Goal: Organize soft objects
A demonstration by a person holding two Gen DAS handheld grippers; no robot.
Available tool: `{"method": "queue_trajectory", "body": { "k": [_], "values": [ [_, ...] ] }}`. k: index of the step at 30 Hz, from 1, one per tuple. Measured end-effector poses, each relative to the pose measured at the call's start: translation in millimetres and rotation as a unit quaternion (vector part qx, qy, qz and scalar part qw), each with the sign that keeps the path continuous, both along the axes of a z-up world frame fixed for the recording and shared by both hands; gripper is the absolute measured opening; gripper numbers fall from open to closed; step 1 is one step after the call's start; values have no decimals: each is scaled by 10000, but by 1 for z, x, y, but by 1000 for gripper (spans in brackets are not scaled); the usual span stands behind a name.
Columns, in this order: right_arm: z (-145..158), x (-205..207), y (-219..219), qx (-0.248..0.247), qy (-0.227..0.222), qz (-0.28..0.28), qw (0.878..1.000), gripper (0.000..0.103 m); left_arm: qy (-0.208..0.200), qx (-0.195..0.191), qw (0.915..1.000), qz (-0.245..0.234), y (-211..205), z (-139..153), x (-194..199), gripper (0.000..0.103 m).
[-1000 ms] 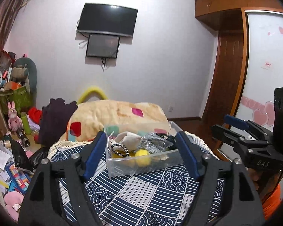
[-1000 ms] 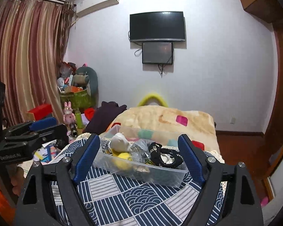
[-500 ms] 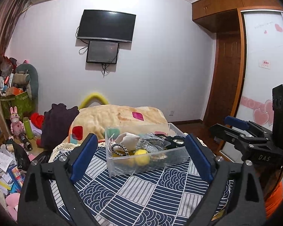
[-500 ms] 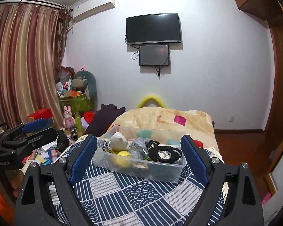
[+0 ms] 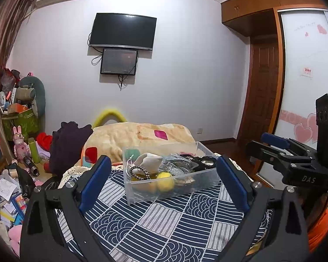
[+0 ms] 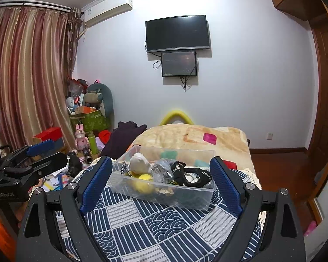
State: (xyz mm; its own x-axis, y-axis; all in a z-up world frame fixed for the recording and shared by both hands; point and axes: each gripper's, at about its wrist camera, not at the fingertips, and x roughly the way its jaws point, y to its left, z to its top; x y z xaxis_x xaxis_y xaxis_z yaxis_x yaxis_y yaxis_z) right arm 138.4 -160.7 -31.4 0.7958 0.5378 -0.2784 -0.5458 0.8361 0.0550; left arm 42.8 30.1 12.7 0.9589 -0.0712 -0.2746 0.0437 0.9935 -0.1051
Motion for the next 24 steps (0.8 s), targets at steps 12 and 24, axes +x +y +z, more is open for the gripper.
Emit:
{"method": "queue_trajectory", "body": {
  "k": [12,24],
  "values": [
    [2,-2,-1,33,7,21,10000,90,-25,16,10000,23,0,0,-2,100],
    [2,-1,-1,38,17,38,10000,90,-40,81,10000,34,-3,0,-3,100]
  ]
}}
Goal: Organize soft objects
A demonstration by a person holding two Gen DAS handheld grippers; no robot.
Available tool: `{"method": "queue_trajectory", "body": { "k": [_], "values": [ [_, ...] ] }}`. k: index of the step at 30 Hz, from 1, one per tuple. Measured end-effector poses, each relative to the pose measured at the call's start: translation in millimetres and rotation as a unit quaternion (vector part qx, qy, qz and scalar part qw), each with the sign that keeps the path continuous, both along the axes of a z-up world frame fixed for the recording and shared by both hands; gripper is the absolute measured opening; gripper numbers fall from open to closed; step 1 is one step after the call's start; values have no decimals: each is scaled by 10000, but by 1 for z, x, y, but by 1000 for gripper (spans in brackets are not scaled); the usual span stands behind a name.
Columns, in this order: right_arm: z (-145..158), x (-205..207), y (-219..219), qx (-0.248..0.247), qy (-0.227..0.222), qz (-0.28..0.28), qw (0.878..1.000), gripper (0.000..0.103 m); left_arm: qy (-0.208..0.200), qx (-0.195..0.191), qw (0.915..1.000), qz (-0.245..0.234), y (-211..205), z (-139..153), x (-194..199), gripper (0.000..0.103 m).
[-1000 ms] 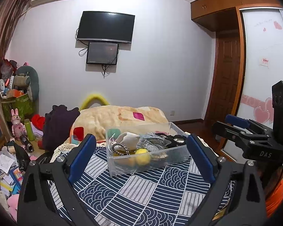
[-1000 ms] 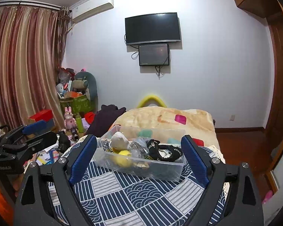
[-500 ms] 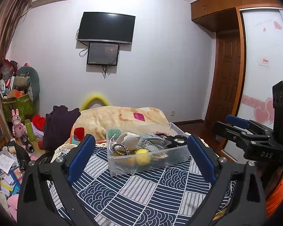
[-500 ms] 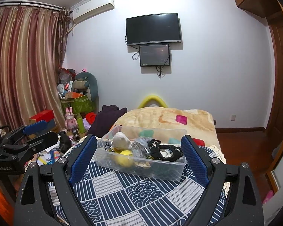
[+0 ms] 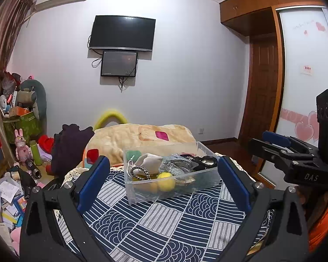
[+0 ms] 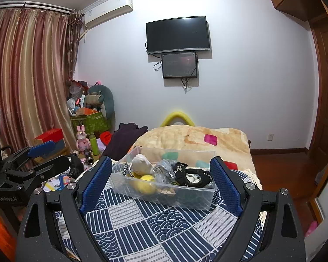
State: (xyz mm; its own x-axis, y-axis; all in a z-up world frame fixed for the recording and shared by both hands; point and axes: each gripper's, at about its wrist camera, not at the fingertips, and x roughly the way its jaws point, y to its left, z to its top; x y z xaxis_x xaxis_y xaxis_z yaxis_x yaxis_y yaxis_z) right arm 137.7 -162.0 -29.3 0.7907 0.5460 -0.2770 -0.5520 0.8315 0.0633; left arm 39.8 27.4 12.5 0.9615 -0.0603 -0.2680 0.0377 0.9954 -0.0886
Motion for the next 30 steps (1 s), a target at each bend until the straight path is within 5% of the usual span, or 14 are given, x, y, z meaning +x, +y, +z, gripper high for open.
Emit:
{"method": "queue_trajectory", "body": {
  "k": [19,30],
  "values": [
    [4,-1,-1,-8,-29,7,10000,91,13,-17,10000,32,0,-1,-1,100],
    [4,-5,0,-31,-114,-30,9999,100,111,-151,9998,54,5,-4,2,101]
  ]
}}
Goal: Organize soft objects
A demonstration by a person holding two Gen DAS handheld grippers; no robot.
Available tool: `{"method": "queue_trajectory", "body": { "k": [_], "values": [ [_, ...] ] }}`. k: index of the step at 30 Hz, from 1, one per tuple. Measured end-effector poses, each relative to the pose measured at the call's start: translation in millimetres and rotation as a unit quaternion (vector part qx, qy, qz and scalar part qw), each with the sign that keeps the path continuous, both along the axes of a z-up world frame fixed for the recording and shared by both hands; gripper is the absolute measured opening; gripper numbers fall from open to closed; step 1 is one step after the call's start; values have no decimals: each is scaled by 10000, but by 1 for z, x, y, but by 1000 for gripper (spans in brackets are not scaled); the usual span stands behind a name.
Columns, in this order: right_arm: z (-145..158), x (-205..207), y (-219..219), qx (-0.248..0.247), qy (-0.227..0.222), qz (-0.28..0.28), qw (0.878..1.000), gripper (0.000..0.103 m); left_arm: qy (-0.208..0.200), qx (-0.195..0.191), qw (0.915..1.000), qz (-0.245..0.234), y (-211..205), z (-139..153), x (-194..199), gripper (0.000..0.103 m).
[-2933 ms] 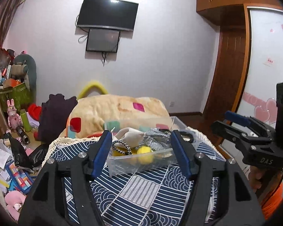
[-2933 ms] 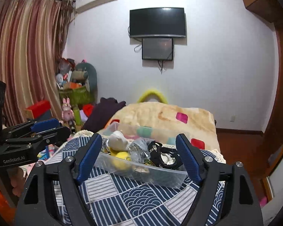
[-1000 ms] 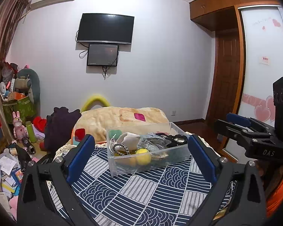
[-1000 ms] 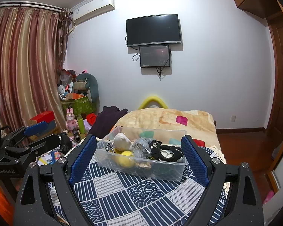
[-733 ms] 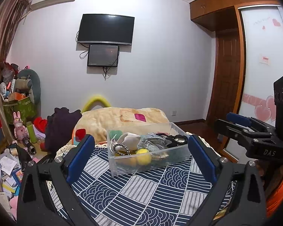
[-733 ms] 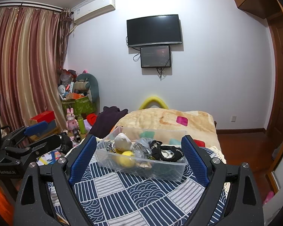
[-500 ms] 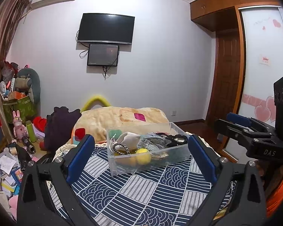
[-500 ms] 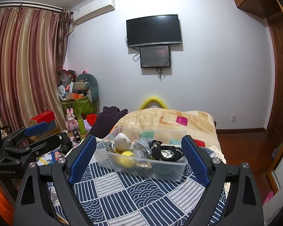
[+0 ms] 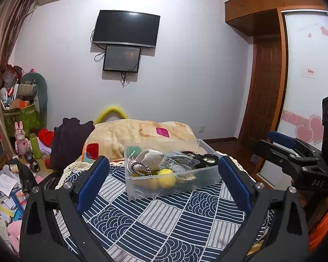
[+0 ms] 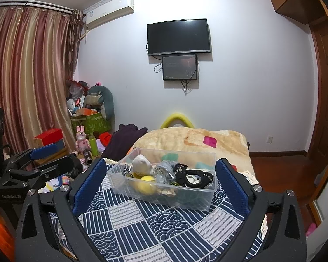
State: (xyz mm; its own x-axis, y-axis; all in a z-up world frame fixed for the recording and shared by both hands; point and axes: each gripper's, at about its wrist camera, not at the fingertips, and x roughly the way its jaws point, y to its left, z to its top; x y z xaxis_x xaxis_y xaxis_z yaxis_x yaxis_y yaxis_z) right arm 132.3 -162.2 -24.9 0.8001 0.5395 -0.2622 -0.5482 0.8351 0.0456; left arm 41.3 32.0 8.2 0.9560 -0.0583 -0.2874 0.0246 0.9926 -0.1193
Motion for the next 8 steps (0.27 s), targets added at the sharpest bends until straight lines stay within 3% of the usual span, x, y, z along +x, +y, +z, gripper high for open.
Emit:
{"method": "queue_trajectory", "body": {
  "k": [8],
  "values": [
    [-1,1,2,-32,16,-2,10000,103,2,7,10000,4,0,0,-1,101]
  ]
}}
